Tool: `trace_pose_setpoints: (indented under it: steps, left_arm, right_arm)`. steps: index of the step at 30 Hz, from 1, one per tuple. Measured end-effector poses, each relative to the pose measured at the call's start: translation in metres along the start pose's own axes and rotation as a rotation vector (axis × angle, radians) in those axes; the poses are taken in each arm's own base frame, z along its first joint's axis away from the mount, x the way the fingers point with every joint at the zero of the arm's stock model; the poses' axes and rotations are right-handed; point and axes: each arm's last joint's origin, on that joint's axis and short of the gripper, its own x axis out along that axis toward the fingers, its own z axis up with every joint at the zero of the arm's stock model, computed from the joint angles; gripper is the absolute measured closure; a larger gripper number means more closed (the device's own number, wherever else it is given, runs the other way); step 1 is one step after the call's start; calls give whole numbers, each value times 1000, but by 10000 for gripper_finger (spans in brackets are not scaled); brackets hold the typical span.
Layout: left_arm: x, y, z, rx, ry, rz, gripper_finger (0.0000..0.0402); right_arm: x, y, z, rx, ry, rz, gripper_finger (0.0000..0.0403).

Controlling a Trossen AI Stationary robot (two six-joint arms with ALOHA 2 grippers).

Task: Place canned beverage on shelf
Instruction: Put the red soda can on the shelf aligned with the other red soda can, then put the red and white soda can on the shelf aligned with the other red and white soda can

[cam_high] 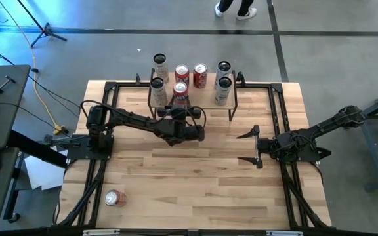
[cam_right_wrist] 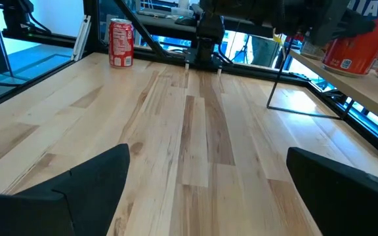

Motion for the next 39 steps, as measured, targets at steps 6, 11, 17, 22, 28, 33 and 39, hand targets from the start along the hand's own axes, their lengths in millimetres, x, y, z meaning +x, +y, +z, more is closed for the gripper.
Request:
trace_pose_setpoints:
  steps: [6, 11, 17, 22, 28, 33, 39]
  left_arm:
    - [-6, -1, -1, 29, 6, -20, 83]
    - [-17, -1, -1, 29, -2, -44, 49]
    - [-40, 1, -1, 57, -9, -99, 31]
    - [-78, 9, -5, 145, -25, -197, 30]
    - [-135, 31, -9, 224, -47, -360, 30]
    - [-172, 49, -14, 247, 17, -496, 30]
    - [-196, 62, -18, 150, 171, -587, 30]
  right_arm:
    - [0, 0, 0, 0, 0, 0, 3]
    - [0, 0, 0, 0, 0, 0, 3]
    - [0, 0, 0, 0, 0, 0, 3]
    - [0, 0, 0, 0, 0, 0, 3]
    - [0, 0, 0, 0, 0, 0, 3]
    - [0, 0, 0, 0, 0, 0, 3]
    - [0, 0, 0, 0, 0, 0, 3]
